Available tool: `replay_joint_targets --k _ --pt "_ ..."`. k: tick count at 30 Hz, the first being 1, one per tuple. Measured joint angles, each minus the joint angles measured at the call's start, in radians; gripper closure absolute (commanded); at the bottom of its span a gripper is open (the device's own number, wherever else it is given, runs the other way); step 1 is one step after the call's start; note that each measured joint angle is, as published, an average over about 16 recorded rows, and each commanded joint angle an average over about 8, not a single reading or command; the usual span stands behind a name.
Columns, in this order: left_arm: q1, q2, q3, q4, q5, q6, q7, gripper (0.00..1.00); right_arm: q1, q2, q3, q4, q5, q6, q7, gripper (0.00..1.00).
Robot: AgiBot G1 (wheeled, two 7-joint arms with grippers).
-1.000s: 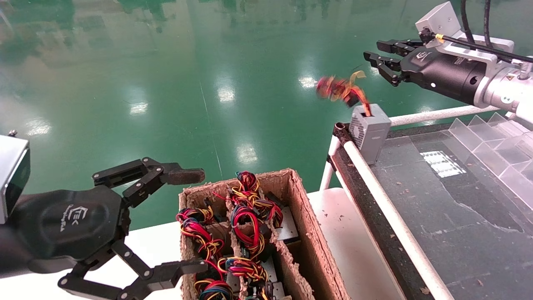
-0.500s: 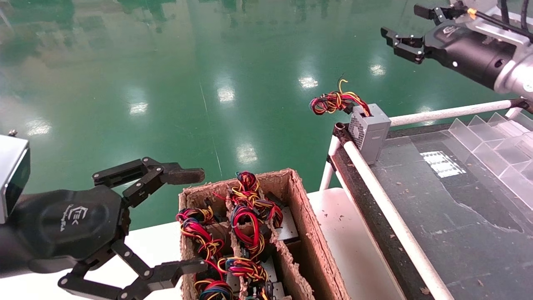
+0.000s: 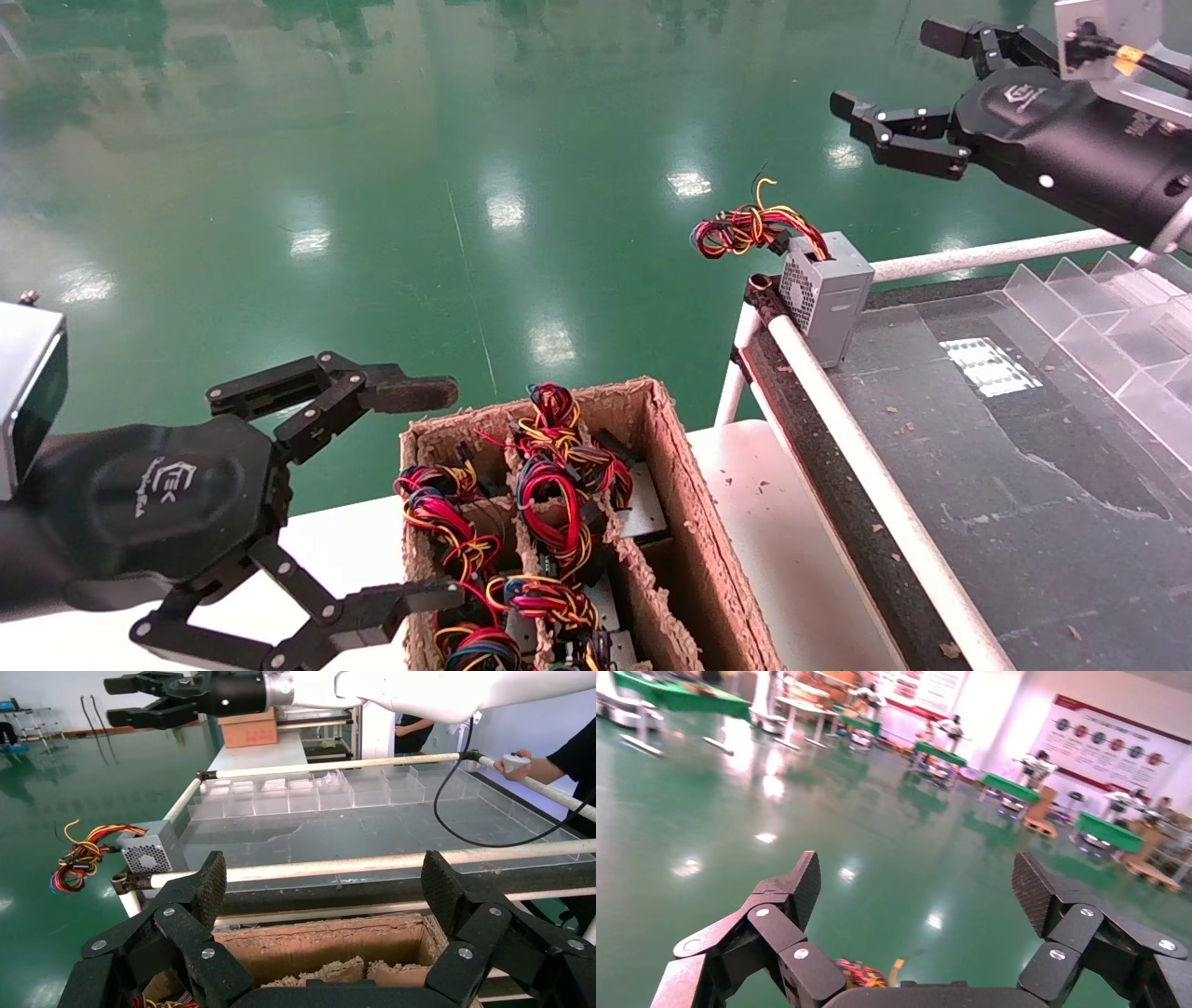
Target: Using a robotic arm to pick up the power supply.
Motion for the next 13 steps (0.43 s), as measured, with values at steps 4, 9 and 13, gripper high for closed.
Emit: replay_joint_targets --k 4,9,13 --pt "0.000 0.000 0.000 0.000 0.000 0.000 0.000 0.00 -0.050 0.031 0.001 0.083 0.030 -0.038 0.049 0.00" --pt "0.000 0.000 0.000 0.000 0.000 0.000 0.000 0.00 -0.094 0.058 0.001 0.157 0.056 -0.071 0.092 0.00" --pt "0.000 0.000 0.000 0.000 0.000 0.000 0.000 0.00 -0.119 0.074 0.001 0.198 0.071 -0.089 0.116 0.00"
